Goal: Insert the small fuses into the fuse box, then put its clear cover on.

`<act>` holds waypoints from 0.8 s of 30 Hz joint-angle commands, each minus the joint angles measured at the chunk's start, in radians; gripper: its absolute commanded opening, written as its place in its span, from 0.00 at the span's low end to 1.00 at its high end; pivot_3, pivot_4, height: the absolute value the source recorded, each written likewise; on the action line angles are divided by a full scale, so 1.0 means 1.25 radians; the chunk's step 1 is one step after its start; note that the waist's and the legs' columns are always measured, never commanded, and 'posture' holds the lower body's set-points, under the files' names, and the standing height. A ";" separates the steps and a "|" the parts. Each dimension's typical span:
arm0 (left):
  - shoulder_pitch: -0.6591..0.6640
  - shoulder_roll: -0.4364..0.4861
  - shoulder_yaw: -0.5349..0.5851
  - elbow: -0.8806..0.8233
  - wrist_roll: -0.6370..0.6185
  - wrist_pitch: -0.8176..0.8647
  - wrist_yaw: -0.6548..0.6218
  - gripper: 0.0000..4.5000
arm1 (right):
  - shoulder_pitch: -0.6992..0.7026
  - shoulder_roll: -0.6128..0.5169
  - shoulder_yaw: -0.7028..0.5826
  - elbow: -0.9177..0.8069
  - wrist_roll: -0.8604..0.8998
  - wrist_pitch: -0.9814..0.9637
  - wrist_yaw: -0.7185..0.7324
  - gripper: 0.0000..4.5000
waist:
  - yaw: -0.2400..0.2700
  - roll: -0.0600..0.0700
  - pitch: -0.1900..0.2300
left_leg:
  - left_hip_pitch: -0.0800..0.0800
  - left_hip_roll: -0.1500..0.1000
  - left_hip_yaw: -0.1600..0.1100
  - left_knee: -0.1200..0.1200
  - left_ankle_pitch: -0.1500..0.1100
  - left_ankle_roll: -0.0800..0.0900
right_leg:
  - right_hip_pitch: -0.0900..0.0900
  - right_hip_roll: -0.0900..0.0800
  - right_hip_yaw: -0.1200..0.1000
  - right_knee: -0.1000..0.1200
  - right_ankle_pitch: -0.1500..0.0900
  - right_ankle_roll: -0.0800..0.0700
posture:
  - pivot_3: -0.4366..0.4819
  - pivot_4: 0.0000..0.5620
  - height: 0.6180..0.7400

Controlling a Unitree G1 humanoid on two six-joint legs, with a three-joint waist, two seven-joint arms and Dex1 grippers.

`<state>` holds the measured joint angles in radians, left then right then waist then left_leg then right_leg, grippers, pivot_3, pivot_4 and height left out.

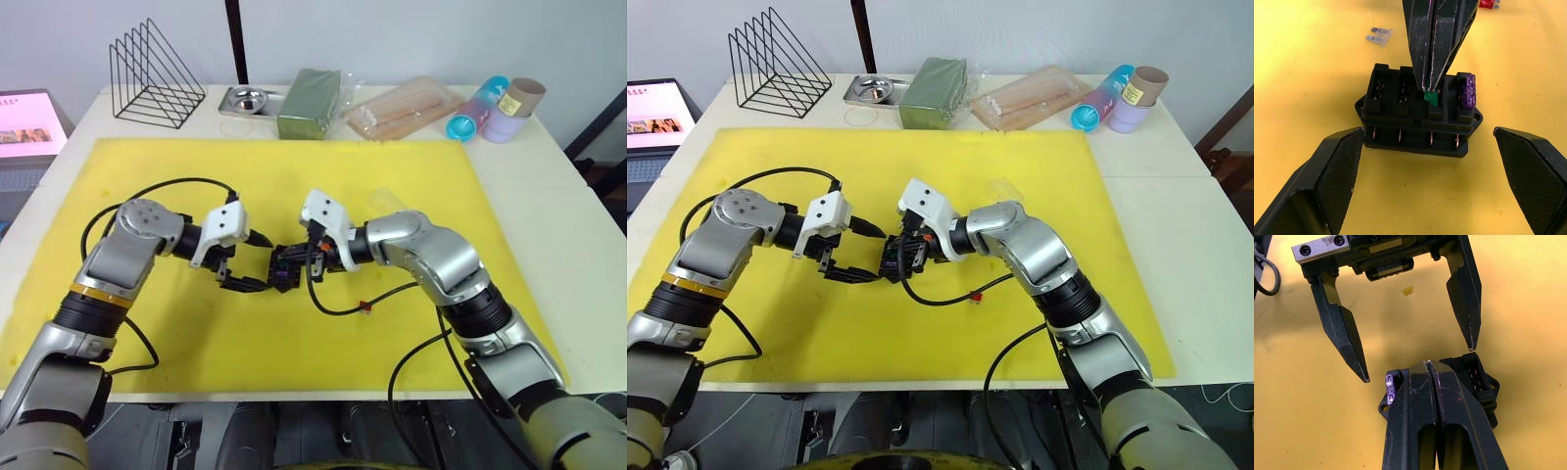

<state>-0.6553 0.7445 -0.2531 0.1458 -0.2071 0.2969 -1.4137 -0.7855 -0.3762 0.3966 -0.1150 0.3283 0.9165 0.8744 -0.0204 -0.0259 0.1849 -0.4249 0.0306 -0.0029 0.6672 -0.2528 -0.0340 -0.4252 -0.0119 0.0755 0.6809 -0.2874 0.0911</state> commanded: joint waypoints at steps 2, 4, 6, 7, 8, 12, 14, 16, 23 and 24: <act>-0.012 0.002 0.017 -0.020 -0.005 -0.002 0.002 1.00 | 0.006 -0.009 0.001 -0.029 0.008 0.009 0.008 0.00 | 0.000 0.000 0.000 | 0.000 0.000 0.000 0.000 0.000 0.000 | 0.000 0.000 0.000 0.000 0.000 0.000 | 0.48 0.27 1.00; -0.013 0.001 0.016 -0.020 -0.005 -0.002 0.002 1.00 | 0.008 -0.010 0.000 -0.034 0.009 0.012 0.010 0.00 | 0.000 0.000 0.000 | 0.000 0.000 0.000 0.000 0.000 0.000 | 0.000 0.000 0.000 0.000 0.000 0.000 | 0.48 0.27 1.00; -0.013 0.000 0.016 -0.019 -0.004 -0.003 0.002 1.00 | 0.010 -0.010 -0.003 -0.039 0.012 0.016 0.011 0.00 | 0.000 0.000 0.000 | 0.000 0.000 0.000 0.000 0.000 0.000 | 0.000 0.000 0.000 0.000 0.000 0.000 | 0.48 0.27 1.00; -0.013 0.000 0.017 -0.019 -0.004 -0.004 0.002 1.00 | 0.010 -0.010 -0.003 -0.040 0.012 0.017 0.011 0.00 | 0.000 0.000 0.000 | 0.000 0.000 0.000 0.000 0.000 0.000 | 0.000 0.000 0.000 0.000 0.000 0.000 | 0.48 0.27 1.00; -0.013 0.000 0.017 -0.018 -0.004 -0.004 0.002 1.00 | 0.011 -0.010 -0.002 -0.041 0.013 0.017 0.010 0.00 | 0.000 0.000 0.000 | 0.000 0.000 0.000 0.000 0.000 0.000 | 0.000 0.000 0.000 0.000 0.000 0.000 | 0.48 0.27 1.00; -0.014 -0.002 0.017 -0.016 -0.004 -0.003 0.004 1.00 | 0.015 -0.011 0.002 -0.037 0.006 0.012 0.005 0.00 | 0.000 0.000 0.000 | 0.000 0.000 0.000 0.000 0.000 0.000 | 0.000 0.000 0.000 0.000 0.000 0.000 | 0.48 0.27 1.00; -0.014 -0.003 0.017 -0.016 -0.004 -0.003 0.005 1.00 | 0.019 -0.014 0.006 -0.034 0.001 0.006 0.006 0.00 | 0.000 0.000 0.000 | 0.000 0.000 0.000 0.000 0.000 0.000 | 0.000 0.000 0.000 0.000 0.000 0.000 | 0.48 0.27 1.00; -0.013 -0.002 0.017 -0.016 -0.004 -0.004 0.005 1.00 | 0.022 -0.015 0.009 -0.032 -0.003 0.002 0.005 0.00 | 0.000 0.000 0.000 | 0.000 0.000 0.000 0.000 0.000 0.000 | 0.000 0.000 0.000 0.000 0.000 0.000 | 0.48 0.27 1.00; -0.011 -0.001 0.018 -0.017 -0.005 -0.003 0.007 1.00 | 0.028 -0.017 0.019 -0.019 -0.016 -0.016 0.003 0.00 | 0.000 0.000 0.000 | 0.000 0.000 0.000 0.000 0.000 0.000 | 0.000 0.000 0.000 0.000 0.000 0.000 | 0.48 0.27 1.00; -0.011 -0.001 0.018 -0.018 -0.005 -0.002 0.007 1.00 | 0.030 -0.018 0.020 -0.017 -0.019 -0.018 0.003 0.00 | 0.000 0.000 0.000 | 0.000 0.000 0.000 0.000 0.000 0.000 | 0.000 0.000 0.000 0.000 0.000 0.000 | 0.48 0.27 1.00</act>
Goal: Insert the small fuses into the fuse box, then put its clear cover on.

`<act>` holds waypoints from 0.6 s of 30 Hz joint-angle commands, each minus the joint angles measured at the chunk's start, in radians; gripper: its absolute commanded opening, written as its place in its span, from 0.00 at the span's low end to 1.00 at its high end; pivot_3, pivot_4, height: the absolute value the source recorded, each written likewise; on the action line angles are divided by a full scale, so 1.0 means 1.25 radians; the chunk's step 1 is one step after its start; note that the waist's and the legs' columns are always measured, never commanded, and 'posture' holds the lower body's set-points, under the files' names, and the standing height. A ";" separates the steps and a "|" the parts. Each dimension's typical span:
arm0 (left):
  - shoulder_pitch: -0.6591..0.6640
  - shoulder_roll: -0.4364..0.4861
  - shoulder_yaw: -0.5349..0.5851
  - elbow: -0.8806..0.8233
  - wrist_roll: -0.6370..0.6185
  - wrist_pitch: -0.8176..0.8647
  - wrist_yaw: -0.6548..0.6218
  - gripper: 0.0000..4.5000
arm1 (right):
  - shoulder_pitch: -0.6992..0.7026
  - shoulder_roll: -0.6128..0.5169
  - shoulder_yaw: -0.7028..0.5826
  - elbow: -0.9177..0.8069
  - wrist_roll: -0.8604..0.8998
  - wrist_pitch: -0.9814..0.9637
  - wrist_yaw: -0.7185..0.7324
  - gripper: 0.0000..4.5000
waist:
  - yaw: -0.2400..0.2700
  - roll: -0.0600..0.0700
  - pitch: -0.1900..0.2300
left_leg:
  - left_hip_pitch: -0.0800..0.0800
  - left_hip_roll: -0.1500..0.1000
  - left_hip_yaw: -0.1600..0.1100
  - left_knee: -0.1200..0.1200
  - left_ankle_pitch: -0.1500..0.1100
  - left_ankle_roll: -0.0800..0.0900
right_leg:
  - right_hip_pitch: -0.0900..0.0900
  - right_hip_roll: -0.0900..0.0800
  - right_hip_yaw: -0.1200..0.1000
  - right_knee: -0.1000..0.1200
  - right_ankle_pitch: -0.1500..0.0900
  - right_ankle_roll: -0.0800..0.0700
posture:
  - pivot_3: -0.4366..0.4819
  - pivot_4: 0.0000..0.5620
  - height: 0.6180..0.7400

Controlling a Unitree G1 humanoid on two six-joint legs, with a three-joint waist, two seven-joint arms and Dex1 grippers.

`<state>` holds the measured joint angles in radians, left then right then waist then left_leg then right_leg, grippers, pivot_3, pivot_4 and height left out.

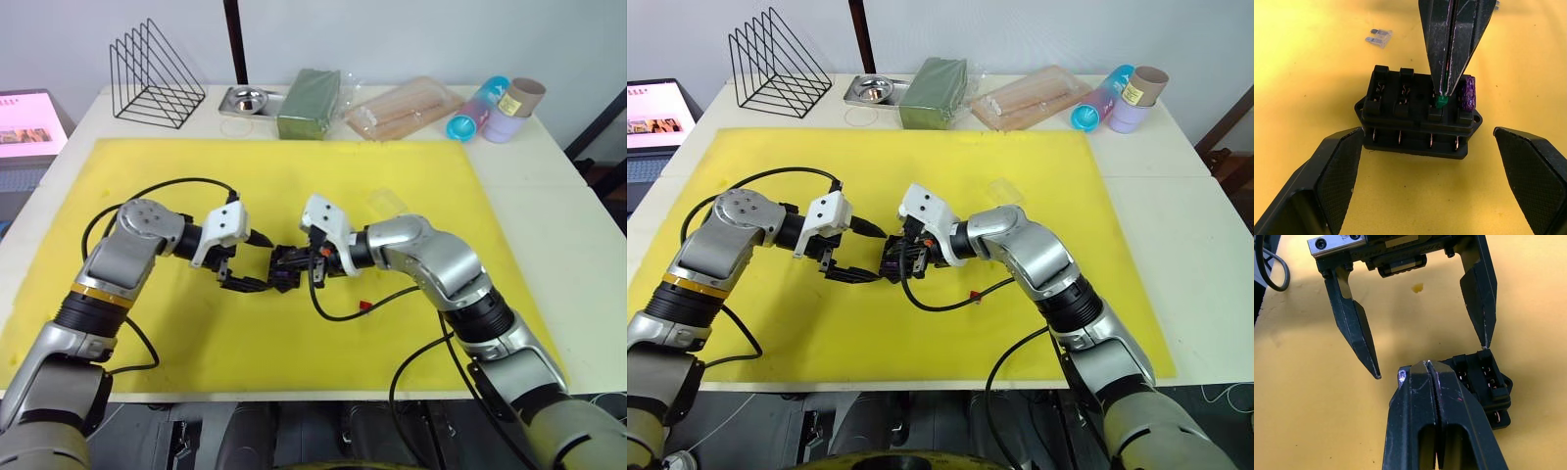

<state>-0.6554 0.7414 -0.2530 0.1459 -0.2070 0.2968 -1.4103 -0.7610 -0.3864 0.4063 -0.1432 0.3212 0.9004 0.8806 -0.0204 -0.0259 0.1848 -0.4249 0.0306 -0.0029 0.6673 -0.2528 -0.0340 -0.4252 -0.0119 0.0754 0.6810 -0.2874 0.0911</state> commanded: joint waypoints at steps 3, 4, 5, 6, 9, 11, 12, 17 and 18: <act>-0.012 0.000 0.018 -0.016 -0.004 -0.003 0.005 1.00 | 0.019 -0.013 0.016 0.017 -0.021 -0.016 -0.002 0.00 | 0.000 0.000 0.000 | 0.000 0.000 0.000 0.000 0.000 0.000 | 0.000 0.000 0.000 0.000 0.000 0.000 | 0.48 0.27 1.00; -0.013 0.000 0.018 -0.015 -0.004 -0.003 0.005 1.00 | 0.020 -0.013 0.017 0.019 -0.022 -0.018 -0.001 0.00 | 0.000 0.000 0.000 | 0.000 0.000 0.000 0.000 0.000 0.000 | 0.000 0.000 0.000 0.000 0.000 0.000 | 0.48 0.27 1.00; -0.013 0.000 0.018 -0.015 -0.004 -0.003 0.005 1.00 | 0.022 -0.015 0.019 0.023 -0.024 -0.022 -0.002 0.00 | 0.000 0.000 0.000 | 0.000 0.000 0.000 0.000 0.000 0.000 | 0.000 0.000 0.000 0.000 0.000 0.000 | 0.48 0.27 1.00; -0.013 0.000 0.018 -0.016 -0.004 -0.003 0.005 1.00 | 0.025 -0.016 0.021 0.027 -0.026 -0.025 -0.002 0.00 | 0.000 0.000 0.000 | 0.000 0.000 0.000 0.000 0.000 0.000 | 0.000 0.000 0.000 0.000 0.000 0.000 | 0.48 0.27 1.00; -0.012 0.000 0.018 -0.017 -0.005 -0.004 0.005 1.00 | 0.031 -0.018 0.024 0.033 -0.030 -0.030 -0.001 0.00 | 0.000 0.000 0.000 | 0.000 0.000 0.000 0.000 0.000 0.000 | 0.000 0.000 0.000 0.000 0.000 0.000 | 0.48 0.27 1.00; -0.013 0.000 0.018 -0.016 -0.005 -0.005 0.005 1.00 | 0.037 -0.019 0.029 0.038 -0.035 -0.035 0.000 0.00 | 0.001 0.000 0.000 | 0.000 0.000 0.000 0.000 0.000 0.000 | 0.000 0.000 0.000 0.000 0.000 0.000 | 0.48 0.27 1.00; -0.013 0.000 0.019 -0.016 -0.005 -0.005 0.005 1.00 | 0.040 -0.020 0.031 0.040 -0.037 -0.039 0.001 0.00 | 0.001 0.000 0.000 | 0.000 0.000 0.000 0.000 0.000 0.000 | 0.000 0.000 0.000 0.000 0.000 0.000 | 0.48 0.27 1.00; -0.013 0.000 0.019 -0.014 -0.005 -0.004 0.005 1.00 | 0.048 -0.025 0.036 0.046 -0.042 -0.050 0.008 0.00 | 0.001 0.000 0.000 | 0.001 0.000 0.000 0.000 0.000 0.000 | 0.001 0.000 0.000 0.000 0.000 0.000 | 0.48 0.27 1.00; -0.014 0.000 0.019 -0.014 -0.005 -0.004 0.005 1.00 | 0.048 -0.025 0.036 0.045 -0.042 -0.051 0.010 0.00 | 0.001 0.000 0.000 | 0.001 0.000 0.000 0.000 0.000 0.000 | 0.001 0.000 0.000 0.000 0.000 0.000 | 0.48 0.27 1.00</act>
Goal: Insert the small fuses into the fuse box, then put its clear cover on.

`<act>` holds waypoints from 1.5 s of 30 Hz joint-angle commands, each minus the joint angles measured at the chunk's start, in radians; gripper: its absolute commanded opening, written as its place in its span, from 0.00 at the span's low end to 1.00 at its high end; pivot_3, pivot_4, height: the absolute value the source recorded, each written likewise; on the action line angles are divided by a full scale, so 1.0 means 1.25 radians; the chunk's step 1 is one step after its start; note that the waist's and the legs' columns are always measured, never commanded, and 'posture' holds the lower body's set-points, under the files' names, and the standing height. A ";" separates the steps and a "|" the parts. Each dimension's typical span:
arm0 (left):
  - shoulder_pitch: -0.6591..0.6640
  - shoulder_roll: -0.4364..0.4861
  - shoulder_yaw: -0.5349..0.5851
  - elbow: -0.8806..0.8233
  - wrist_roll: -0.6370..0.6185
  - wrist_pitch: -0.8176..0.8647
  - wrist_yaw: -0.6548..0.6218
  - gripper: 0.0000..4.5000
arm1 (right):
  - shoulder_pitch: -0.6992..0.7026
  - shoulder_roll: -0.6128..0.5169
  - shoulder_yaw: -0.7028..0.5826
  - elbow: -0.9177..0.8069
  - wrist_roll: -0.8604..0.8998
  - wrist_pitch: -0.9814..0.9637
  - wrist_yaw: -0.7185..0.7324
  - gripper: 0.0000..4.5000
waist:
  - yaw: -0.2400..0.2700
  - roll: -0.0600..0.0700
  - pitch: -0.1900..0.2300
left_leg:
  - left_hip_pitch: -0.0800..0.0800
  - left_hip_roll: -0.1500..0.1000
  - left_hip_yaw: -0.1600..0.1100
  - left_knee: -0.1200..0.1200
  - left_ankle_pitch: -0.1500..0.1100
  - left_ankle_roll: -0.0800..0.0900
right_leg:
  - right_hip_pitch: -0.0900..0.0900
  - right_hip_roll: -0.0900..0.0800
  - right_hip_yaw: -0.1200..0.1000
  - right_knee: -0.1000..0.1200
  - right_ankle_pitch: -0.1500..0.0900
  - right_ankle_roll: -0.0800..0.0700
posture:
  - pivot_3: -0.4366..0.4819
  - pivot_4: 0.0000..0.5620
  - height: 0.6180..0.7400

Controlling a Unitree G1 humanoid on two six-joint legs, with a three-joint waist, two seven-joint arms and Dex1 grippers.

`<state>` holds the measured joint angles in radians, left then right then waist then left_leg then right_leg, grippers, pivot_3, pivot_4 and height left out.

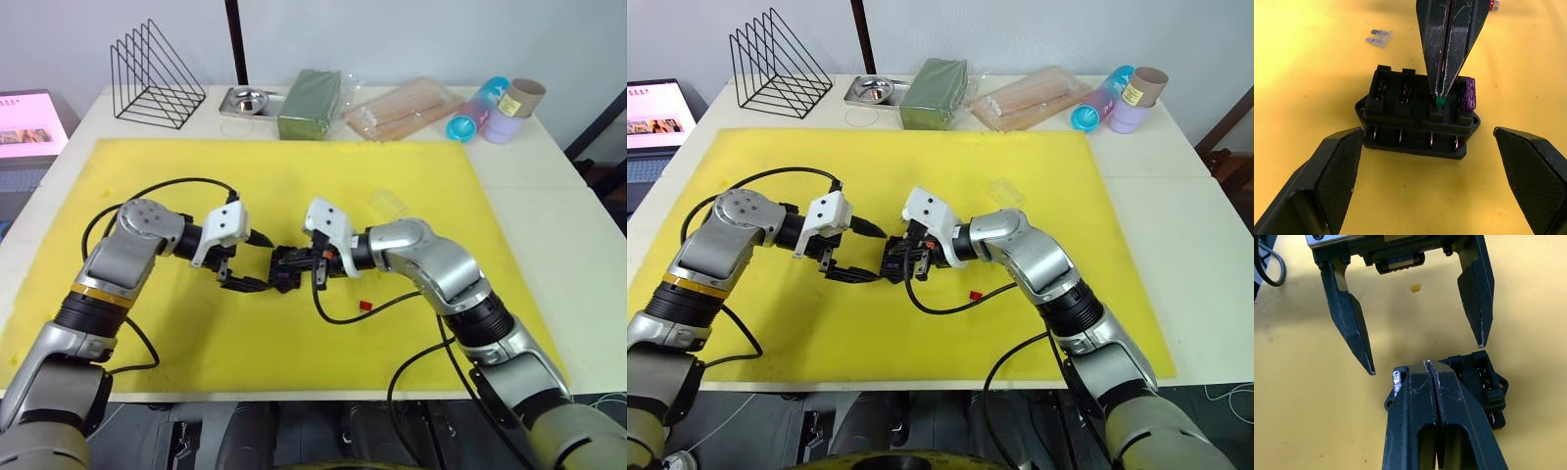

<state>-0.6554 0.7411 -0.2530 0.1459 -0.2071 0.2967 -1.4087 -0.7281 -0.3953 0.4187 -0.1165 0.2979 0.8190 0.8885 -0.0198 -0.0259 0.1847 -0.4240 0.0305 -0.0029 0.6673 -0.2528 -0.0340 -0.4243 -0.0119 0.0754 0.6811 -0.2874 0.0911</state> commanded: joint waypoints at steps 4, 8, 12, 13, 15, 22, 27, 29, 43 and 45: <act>-0.011 0.002 0.020 -0.017 -0.006 -0.003 0.004 1.00 | 0.027 -0.012 0.015 0.021 -0.017 0.006 0.003 0.00 | 0.000 0.000 0.000 | 0.000 0.000 0.000 0.000 0.000 0.000 | 0.000 0.000 0.000 0.000 0.000 0.000 | 0.48 0.27 1.00; -0.012 0.002 0.020 -0.016 -0.006 -0.003 0.005 1.00 | 0.038 -0.002 -0.007 0.036 -0.010 -0.024 0.001 0.00 | 0.000 0.000 0.000 | 0.000 0.000 0.000 0.000 0.000 0.000 | 0.000 0.000 0.000 0.000 0.000 0.000 | 0.48 0.27 1.00; -0.013 0.002 0.019 -0.016 -0.006 -0.002 0.005 1.00 | 0.050 -0.006 -0.011 0.049 -0.013 -0.027 0.003 0.00 | 0.000 0.000 0.000 | 0.000 0.000 0.000 0.000 0.000 0.000 | 0.000 0.000 0.000 0.000 0.000 0.000 | 0.48 0.27 1.00; -0.013 0.002 0.019 -0.016 -0.006 -0.002 0.005 1.00 | 0.054 -0.006 -0.009 0.049 -0.014 -0.028 0.004 0.00 | 0.001 0.000 0.000 | 0.000 0.000 0.000 0.000 0.000 0.000 | 0.000 0.000 0.000 0.000 0.000 0.000 | 0.48 0.27 1.00; -0.013 0.002 0.019 -0.017 -0.007 -0.002 0.005 1.00 | 0.064 -0.002 -0.008 0.050 -0.014 -0.027 0.000 0.00 | 0.001 0.000 0.000 | 0.000 0.000 0.000 0.000 0.000 0.000 | 0.000 0.000 0.000 0.000 0.000 0.000 | 0.48 0.27 1.00; -0.015 -0.001 0.017 -0.018 -0.007 -0.001 0.007 1.00 | 0.088 0.016 -0.005 0.082 -0.029 -0.049 -0.012 0.00 | 0.000 0.000 0.000 | 0.002 0.000 0.000 0.000 0.000 0.000 | 0.002 0.000 0.000 0.000 0.000 0.000 | 0.48 0.27 1.00; -0.015 -0.001 0.017 -0.017 -0.007 -0.001 0.009 1.00 | 0.102 0.019 0.001 0.117 -0.043 -0.079 -0.017 0.00 | 0.000 0.000 0.000 | 0.006 0.000 0.000 0.000 0.000 0.000 | 0.006 0.000 0.000 0.000 0.000 0.000 | 0.48 0.27 1.00; -0.013 -0.002 0.017 -0.017 -0.007 -0.002 0.009 1.00 | 0.108 0.019 0.005 0.141 -0.053 -0.095 -0.022 0.00 | 0.000 0.000 0.000 | 0.012 0.000 0.001 -0.001 0.000 0.000 | 0.012 0.000 0.000 -0.001 -0.001 -0.001 | 0.48 0.27 1.00; -0.010 0.000 0.019 -0.018 -0.009 -0.002 0.010 1.00 | 0.119 -0.003 0.028 0.167 -0.071 -0.134 -0.008 0.00 | 0.001 0.001 -0.006 | 0.014 0.000 0.000 -0.002 0.000 0.000 | 0.015 0.000 -0.001 -0.002 -0.001 -0.001 | 0.48 0.27 1.00; -0.010 0.001 0.021 -0.016 -0.009 -0.004 0.008 1.00 | 0.109 0.003 0.003 0.145 -0.050 -0.130 -0.007 0.00 | 0.001 0.001 -0.006 | 0.014 0.000 0.000 -0.002 0.000 0.000 | 0.015 0.000 -0.001 -0.002 -0.001 -0.001 | 0.48 0.27 1.00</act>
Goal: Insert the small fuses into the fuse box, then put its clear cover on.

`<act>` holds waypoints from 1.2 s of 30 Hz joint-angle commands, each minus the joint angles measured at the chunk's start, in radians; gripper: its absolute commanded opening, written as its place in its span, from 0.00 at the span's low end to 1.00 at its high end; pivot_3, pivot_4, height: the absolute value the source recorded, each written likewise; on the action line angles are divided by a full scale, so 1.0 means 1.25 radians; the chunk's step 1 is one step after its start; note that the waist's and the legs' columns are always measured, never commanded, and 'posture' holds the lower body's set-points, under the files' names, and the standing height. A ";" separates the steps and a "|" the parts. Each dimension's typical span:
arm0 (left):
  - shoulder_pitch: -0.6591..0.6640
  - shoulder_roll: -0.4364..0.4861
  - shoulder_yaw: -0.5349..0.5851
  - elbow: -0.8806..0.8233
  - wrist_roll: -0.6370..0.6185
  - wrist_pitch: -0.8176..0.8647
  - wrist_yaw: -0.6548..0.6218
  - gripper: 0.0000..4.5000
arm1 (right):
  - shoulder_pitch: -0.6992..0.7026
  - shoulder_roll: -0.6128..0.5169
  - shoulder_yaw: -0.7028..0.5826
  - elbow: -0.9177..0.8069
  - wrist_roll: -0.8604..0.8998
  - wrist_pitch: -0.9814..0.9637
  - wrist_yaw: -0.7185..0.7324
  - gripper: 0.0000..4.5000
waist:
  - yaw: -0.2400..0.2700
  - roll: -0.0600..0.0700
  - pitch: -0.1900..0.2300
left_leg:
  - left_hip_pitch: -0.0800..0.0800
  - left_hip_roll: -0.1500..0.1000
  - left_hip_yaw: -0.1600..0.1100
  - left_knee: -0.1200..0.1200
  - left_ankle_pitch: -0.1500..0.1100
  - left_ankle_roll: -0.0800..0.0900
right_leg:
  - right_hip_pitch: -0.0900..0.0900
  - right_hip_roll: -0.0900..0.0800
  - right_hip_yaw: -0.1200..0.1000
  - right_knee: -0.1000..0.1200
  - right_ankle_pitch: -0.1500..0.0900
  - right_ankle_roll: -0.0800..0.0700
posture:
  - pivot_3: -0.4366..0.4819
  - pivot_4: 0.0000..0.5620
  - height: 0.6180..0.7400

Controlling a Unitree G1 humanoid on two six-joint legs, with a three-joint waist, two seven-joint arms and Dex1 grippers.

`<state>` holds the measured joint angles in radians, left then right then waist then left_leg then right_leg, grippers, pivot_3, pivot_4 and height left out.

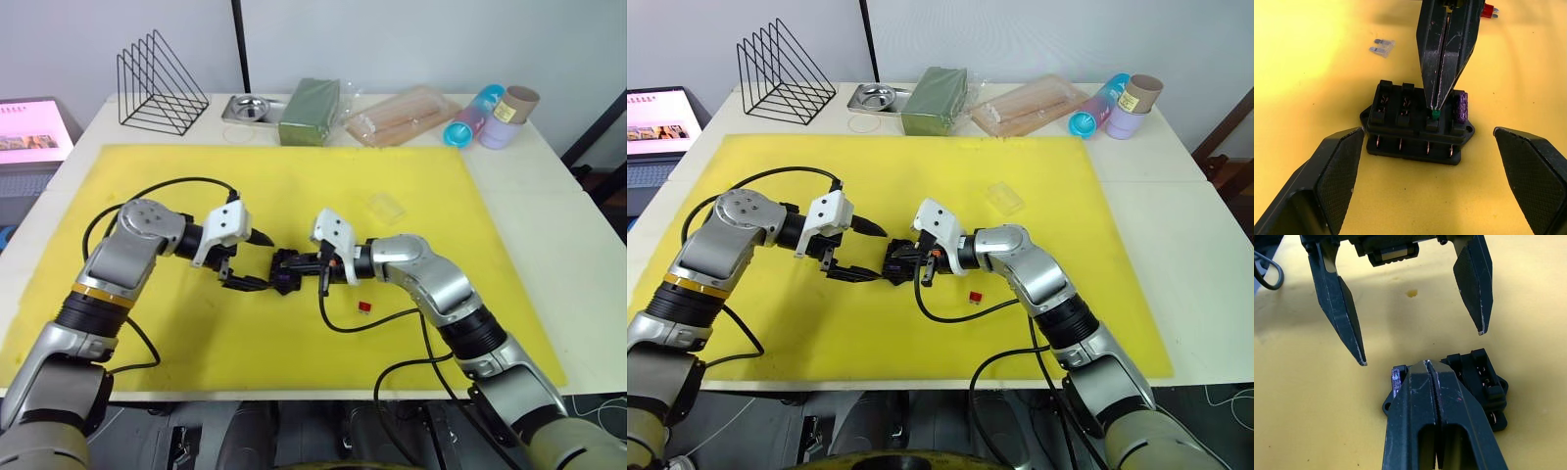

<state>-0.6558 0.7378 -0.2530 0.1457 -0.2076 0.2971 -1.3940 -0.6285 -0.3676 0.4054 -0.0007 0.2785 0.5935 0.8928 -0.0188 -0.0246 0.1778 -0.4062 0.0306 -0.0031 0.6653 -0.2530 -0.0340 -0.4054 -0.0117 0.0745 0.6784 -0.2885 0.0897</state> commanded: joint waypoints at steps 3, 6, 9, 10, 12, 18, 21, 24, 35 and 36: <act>-0.012 0.006 0.023 -0.011 -0.010 -0.006 -0.007 1.00 | 0.015 -0.010 -0.021 0.029 -0.007 0.056 -0.012 0.00 | 0.001 0.000 0.000 | 0.000 0.000 0.000 0.000 0.000 0.000 | 0.000 0.000 0.000 0.000 0.000 0.000 | 0.48 0.27 1.00; -0.015 0.008 0.025 -0.009 -0.011 -0.006 -0.010 1.00 | -0.005 0.001 -0.059 0.003 0.028 0.080 -0.014 0.00 | 0.002 0.000 0.000 | 0.000 0.000 0.000 0.000 0.000 0.000 | 0.000 0.000 0.000 0.000 0.000 0.000 | 0.48 0.27 1.00; -0.016 0.010 0.028 -0.010 -0.014 -0.006 -0.013 1.00 | -0.028 0.008 -0.093 -0.029 0.066 0.115 -0.015 0.00 | 0.001 0.000 0.000 | -0.001 0.000 0.000 0.000 0.000 0.000 | -0.001 0.000 0.000 0.000 0.000 0.000 | 0.48 0.27 1.00; -0.017 0.010 0.029 -0.011 -0.014 -0.006 -0.015 1.00 | -0.035 0.007 -0.101 -0.044 0.078 0.130 -0.013 0.00 | 0.001 0.000 0.000 | -0.002 0.000 0.000 0.000 0.000 0.000 | -0.002 0.000 0.000 0.000 0.000 0.000 | 0.48 0.27 1.00; -0.018 0.011 0.030 -0.011 -0.014 -0.005 -0.017 1.00 | -0.042 0.001 -0.110 -0.072 0.093 0.154 -0.007 0.00 | 0.001 0.000 0.001 | -0.002 0.000 0.000 0.000 0.000 0.000 | -0.003 0.000 0.000 0.000 0.000 0.000 | 0.48 0.27 1.00; -0.025 0.020 0.047 -0.014 -0.030 0.008 -0.035 1.00 | -0.052 -0.023 -0.156 -0.150 0.143 0.234 -0.009 0.00 | -0.001 0.000 0.001 | -0.003 0.000 0.000 -0.001 0.000 0.000 | -0.004 0.000 0.000 0.000 0.000 0.000 | 0.48 0.27 1.00; -0.035 0.033 0.063 -0.015 -0.052 0.028 -0.050 1.00 | -0.051 -0.063 -0.182 -0.203 0.159 0.263 -0.012 0.00 | -0.001 0.000 0.002 | -0.004 0.000 0.000 -0.001 0.000 0.000 | -0.004 0.000 0.000 0.000 0.000 0.000 | 0.48 0.27 1.00; -0.040 0.051 0.074 -0.014 -0.065 0.044 -0.067 1.00 | -0.037 -0.117 -0.199 -0.249 0.164 0.270 -0.007 0.00 | 0.000 0.000 0.002 | -0.004 0.000 0.000 -0.001 0.000 0.000 | -0.004 0.000 0.000 -0.001 0.000 0.000 | 0.48 0.27 1.00; -0.035 0.200 0.136 -0.004 -0.125 0.119 -0.171 1.00 | 0.176 -0.526 -0.397 -0.397 0.201 0.221 0.159 0.34 | -0.001 0.001 0.003 | -0.006 0.001 0.000 -0.003 -0.001 0.001 | -0.004 0.000 0.000 -0.009 0.000 0.000 | 0.48 0.27 1.00; -0.027 0.209 0.140 -0.006 -0.127 0.116 -0.174 1.00 | 0.200 -0.549 -0.421 -0.397 0.207 0.216 0.173 0.40 | -0.001 0.001 0.003 | -0.006 0.001 0.001 -0.003 -0.001 0.001 | -0.004 0.000 0.000 -0.009 0.000 0.000 | 0.48 0.27 1.00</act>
<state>-0.6964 0.9739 -0.1187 0.1472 -0.3482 0.4505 -1.5938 -0.3887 -1.0205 -0.0447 -0.4650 0.5141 0.8847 1.0726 -0.0199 -0.0229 0.1816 -0.4138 0.0318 -0.0024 0.6620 -0.2538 -0.0328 -0.4101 -0.0118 0.0741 0.6668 -0.2886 0.0897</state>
